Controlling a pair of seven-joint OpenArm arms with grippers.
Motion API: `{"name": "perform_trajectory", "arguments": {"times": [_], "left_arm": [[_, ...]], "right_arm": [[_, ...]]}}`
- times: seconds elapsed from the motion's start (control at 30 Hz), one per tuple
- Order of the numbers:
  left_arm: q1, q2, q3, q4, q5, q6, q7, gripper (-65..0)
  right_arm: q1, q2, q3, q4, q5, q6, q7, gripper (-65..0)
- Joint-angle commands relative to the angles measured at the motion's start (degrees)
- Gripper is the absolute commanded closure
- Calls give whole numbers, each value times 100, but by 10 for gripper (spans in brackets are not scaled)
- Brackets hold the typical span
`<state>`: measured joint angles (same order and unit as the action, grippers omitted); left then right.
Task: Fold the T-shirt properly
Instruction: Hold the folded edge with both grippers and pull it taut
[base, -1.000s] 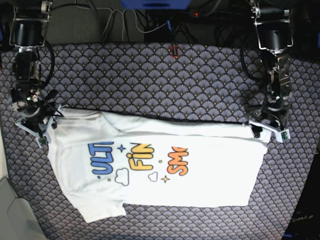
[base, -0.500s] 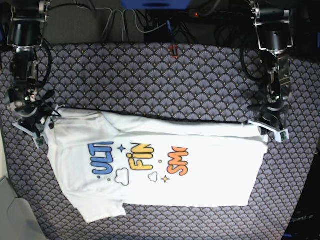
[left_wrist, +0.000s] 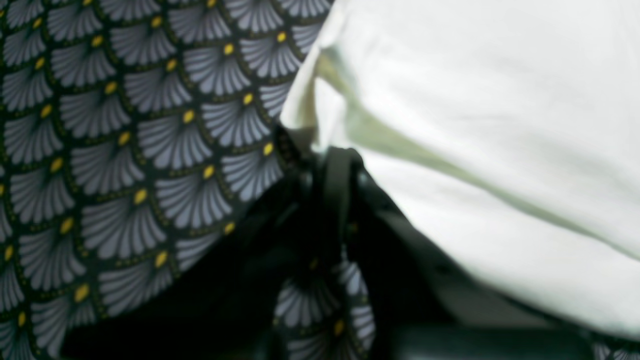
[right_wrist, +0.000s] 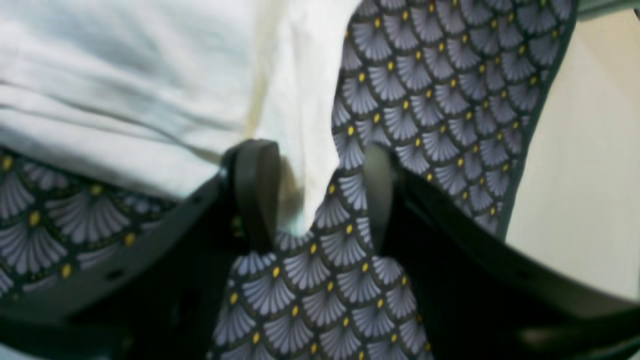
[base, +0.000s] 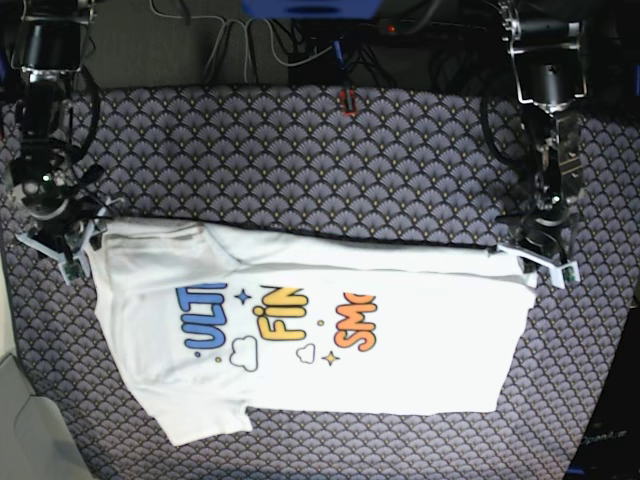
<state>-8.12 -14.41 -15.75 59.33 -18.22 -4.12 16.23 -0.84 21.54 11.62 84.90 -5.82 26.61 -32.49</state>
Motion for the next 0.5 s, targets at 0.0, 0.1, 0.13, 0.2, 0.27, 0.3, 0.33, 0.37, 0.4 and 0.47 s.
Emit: {"name": "perform_trajectory", "arguments": {"times": [0.0,0.1,0.13,0.2,0.27,0.3,0.33,0.37,0.4,0.47], "left_arm": [[-115,-75,-21,85,-2,3,-150,-3],[-115,-75,-21,85,-2,3,-150,-3],[-115,-75,-21,85,-2,3,-150,-3],[-115,-75,-21,85,6,3,-150,-3],[-107,-75,-21,85,6,3,-150,-3],[-107,-75,-21,85,6,3,-150,-3],[-89,-75,-21,85,6,3,-150,-3],[-89,-84,-21,85,6,3,-150,-3],[-80,-84,-21,85,6,3,-150,-3],[-72,-84,-21,85,6,3,-150,-3]], "right_arm": [[1,83,38,112,-11,-46,62,-289],[-114,75,38,147,7,-46,62,-289],[-114,66,30,147,7,-46,62,-289],[-114,66,30,129,15,-46,62,-290],[-114,66,30,121,15,-46,62,-290],[-114,66,30,121,15,-46,62,-290],[-114,66,30,121,15,-46,62,-290],[-114,66,30,121,15,-46,62,-290],[-114,66,12,121,15,-46,62,-290],[-114,66,3,77,24,-46,62,-290]]}}
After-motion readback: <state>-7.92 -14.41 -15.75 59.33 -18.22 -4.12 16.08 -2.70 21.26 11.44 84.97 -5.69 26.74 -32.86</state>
